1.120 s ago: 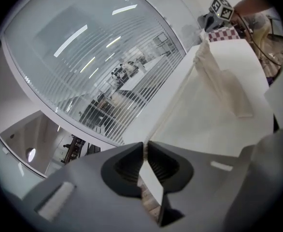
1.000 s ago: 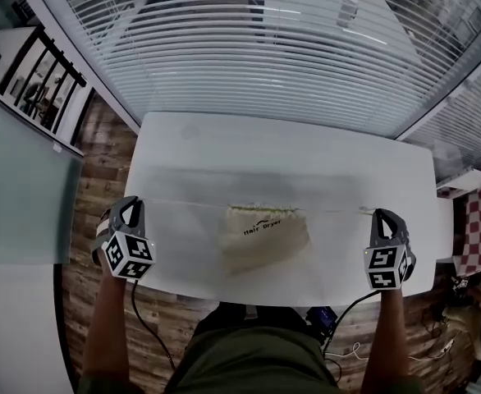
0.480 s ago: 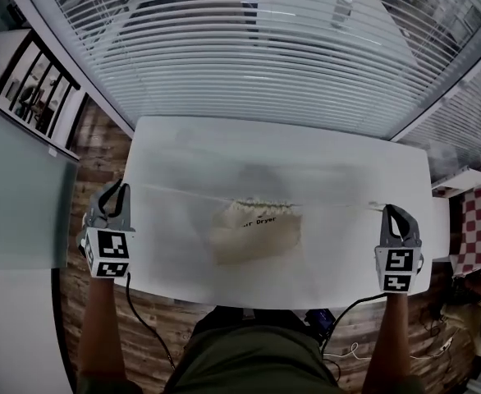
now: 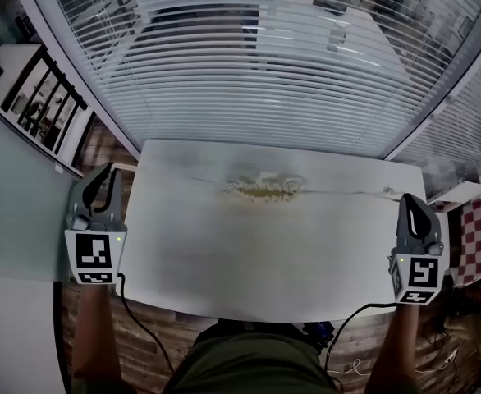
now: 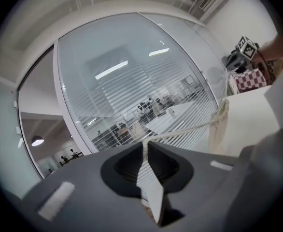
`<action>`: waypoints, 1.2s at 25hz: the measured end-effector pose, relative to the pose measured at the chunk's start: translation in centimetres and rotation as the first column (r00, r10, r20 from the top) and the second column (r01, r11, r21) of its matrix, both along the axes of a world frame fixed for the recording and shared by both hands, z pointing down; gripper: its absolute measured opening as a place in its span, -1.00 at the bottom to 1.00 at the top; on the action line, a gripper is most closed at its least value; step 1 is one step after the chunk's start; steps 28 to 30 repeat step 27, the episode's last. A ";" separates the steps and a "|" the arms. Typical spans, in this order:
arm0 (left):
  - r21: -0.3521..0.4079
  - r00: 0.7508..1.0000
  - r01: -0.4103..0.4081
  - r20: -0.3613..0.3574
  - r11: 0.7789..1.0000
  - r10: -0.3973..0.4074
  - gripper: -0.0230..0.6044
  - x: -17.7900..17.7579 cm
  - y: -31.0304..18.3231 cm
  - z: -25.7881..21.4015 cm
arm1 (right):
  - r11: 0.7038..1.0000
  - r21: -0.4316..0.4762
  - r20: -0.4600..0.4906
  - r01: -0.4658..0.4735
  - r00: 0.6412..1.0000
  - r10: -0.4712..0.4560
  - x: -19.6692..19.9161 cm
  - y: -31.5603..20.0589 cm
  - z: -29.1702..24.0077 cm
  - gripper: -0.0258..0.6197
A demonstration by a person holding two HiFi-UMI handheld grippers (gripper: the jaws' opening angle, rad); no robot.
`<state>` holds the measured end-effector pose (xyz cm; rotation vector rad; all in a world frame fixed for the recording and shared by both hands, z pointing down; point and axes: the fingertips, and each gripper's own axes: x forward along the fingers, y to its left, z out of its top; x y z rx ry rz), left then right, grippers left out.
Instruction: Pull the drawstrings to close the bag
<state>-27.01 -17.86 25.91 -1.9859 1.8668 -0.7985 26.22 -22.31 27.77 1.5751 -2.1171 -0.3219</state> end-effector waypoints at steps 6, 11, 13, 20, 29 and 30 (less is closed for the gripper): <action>0.053 0.999 -0.009 -0.036 0.999 0.011 -0.82 1.9 -0.2 -1.6 | 1.000 0.010 0.015 0.018 1.000 -0.018 -1.0 0.1 0.0 -0.87; 0.079 0.999 -0.012 -0.050 0.997 0.016 -0.82 3.0 0.5 -3.0 | 1.000 0.010 0.021 0.026 0.999 -0.026 -1.0 0.7 -0.2 -0.87; 0.086 0.998 -0.013 -0.053 0.996 0.018 -0.82 3.1 0.8 -3.4 | 1.000 0.012 0.017 0.026 0.999 -0.027 -1.0 0.8 -0.3 -0.87; 0.102 0.998 -0.023 -0.064 0.994 0.029 -0.82 3.5 1.4 -3.7 | 1.000 0.015 0.007 0.025 1.000 -0.025 -1.0 1.4 -0.6 -0.87; 0.115 0.997 -0.028 -0.064 0.993 0.036 -0.82 3.9 2.3 -3.9 | 0.998 0.047 0.010 0.046 0.999 -0.046 -1.6 2.5 -1.5 -0.87; 0.115 0.997 -0.028 -0.064 0.993 0.036 -0.82 3.9 2.3 -3.9 | 0.998 0.047 0.010 0.046 0.999 -0.046 -1.6 2.5 -1.5 -0.87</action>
